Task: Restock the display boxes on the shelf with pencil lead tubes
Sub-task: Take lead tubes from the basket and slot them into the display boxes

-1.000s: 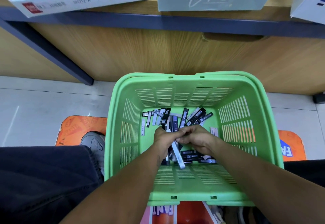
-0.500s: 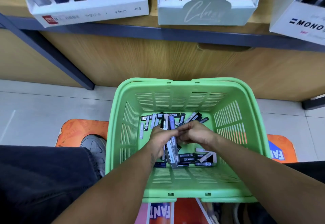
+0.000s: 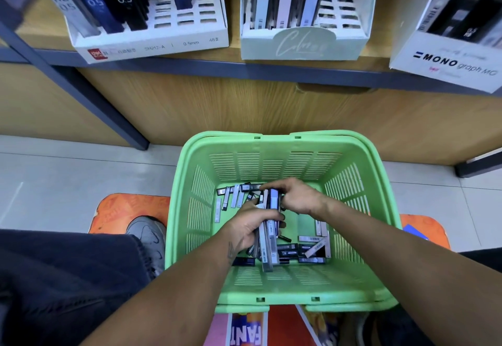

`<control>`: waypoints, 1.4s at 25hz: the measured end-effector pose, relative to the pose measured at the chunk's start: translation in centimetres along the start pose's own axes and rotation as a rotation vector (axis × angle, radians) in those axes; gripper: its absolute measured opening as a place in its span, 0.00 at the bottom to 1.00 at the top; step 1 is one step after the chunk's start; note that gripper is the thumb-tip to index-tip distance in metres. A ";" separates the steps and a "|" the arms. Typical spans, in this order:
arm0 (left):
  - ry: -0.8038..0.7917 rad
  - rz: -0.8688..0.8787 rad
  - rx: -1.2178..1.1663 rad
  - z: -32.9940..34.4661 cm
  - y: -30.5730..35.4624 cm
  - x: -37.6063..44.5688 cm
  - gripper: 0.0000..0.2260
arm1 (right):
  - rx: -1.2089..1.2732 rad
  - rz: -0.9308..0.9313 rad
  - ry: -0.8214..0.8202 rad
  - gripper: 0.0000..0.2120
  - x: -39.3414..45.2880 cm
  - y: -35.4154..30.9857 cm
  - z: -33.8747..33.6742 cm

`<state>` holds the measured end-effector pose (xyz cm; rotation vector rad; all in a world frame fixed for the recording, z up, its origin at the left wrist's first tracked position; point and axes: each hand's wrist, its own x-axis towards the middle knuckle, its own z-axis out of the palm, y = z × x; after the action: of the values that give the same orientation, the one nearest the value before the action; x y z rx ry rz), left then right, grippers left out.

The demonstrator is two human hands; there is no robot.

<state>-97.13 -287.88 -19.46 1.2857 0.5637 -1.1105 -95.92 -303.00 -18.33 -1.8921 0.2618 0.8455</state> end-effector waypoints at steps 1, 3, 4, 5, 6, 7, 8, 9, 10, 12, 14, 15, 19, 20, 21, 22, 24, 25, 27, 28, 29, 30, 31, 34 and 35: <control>-0.023 0.003 -0.020 0.0 -0.1 0.1 0.21 | 0.016 0.005 0.000 0.24 0.0 0.0 0.1; -0.049 0.019 -0.031 0.0 -0.1 0.2 0.20 | 0.056 0.013 0.004 0.26 0.1 -0.1 0.2; -0.048 0.021 -0.022 -0.1 -0.2 0.5 0.20 | 0.074 0.013 -0.002 0.27 0.1 -0.4 0.4; -0.060 0.015 -0.018 -0.2 -0.1 0.7 0.22 | 0.084 0.013 -0.003 0.28 0.2 -0.4 0.5; -0.065 0.011 -0.017 -0.4 -0.1 1.0 0.24 | 0.103 0.009 0.005 0.30 0.4 -0.4 0.6; -0.071 0.009 -0.020 -0.4 0.1 0.9 0.24 | 0.141 0.012 0.016 0.32 0.4 -0.3 0.6; -0.062 0.018 -0.033 -0.3 0.2 0.9 0.23 | 0.210 0.017 0.029 0.34 0.6 0.0 0.7; -0.023 0.019 -0.045 -0.3 0.4 1.0 0.22 | 0.290 0.020 0.055 0.35 0.8 0.4 0.7; 0.028 0.032 -0.065 -0.3 0.6 1.2 0.20 | 0.372 0.042 0.090 0.37 1.0 1.0 0.6; 0.116 0.041 -0.132 -0.5 1.2 1.7 0.24 | 0.527 0.158 0.039 0.34 0.5 1.9 0.1; 0.172 0.060 -0.215 -0.7 1.3 2.2 0.36 | 0.558 0.282 -0.195 0.22 -1.0 1.8 -0.2; 0.206 0.078 -0.241 -0.5 1.6 2.1 0.42 | 0.521 0.318 -0.307 0.22 -1.6 1.6 -0.1; 0.309 0.169 -0.342 0.1 1.5 1.8 0.24 | 0.270 0.340 -0.311 0.28 -2.4 0.5 1.2; 0.328 0.189 -0.366 0.2 1.6 1.9 0.20 | 0.169 0.313 -0.251 0.24 -2.3 0.3 1.5; 0.338 0.202 -0.384 0.4 1.6 1.7 0.18 | 0.085 0.281 -0.201 0.20 -2.4 0.1 1.7; 0.339 0.207 -0.400 0.4 1.7 1.8 0.18 | 0.029 0.253 -0.178 0.17 -2.4 0.0 1.5; 0.327 0.178 -0.403 0.3 1.8 1.5 0.19 | -0.023 0.218 -0.231 0.13 -2.8 -0.4 0.5; 0.300 0.149 -0.411 0.4 1.9 1.3 0.19 | -0.060 0.198 -0.269 0.11 -3.2 -0.6 -0.3; 0.243 0.115 -0.410 0.5 2.0 0.7 0.15 | -0.128 0.190 -0.321 0.07 -3.8 -1.0 -2.0; 0.225 0.107 -0.398 0.5 2.1 0.4 0.13 | -0.145 0.198 -0.340 0.07 -4.1 -1.1 -2.7; 0.212 0.107 -0.378 0.5 2.2 0.2 0.14 | -0.172 0.211 -0.356 0.06 -4.4 -1.2 -3.5; 0.204 0.110 -0.369 0.4 2.3 0.1 0.16 | -0.215 0.225 -0.370 0.05 -4.6 -1.1 -4.1; 0.197 0.116 -0.373 0.2 2.5 -0.3 0.18 | -0.269 0.244 -0.385 0.05 -4.8 -1.1 -4.8; 0.146 0.109 -0.308 -0.6 2.9 -0.9 0.20 | -0.382 0.238 -0.353 0.03 -5.5 -1.4 -6.2; 0.133 0.102 -0.270 -0.7 3.1 -1.2 0.22 | -0.412 0.206 -0.328 0.03 -5.7 -1.8 -6.6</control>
<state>-94.76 -287.10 -17.21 1.1435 0.7141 -0.8370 -96.24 -308.85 -11.65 -2.0827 0.0834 1.4188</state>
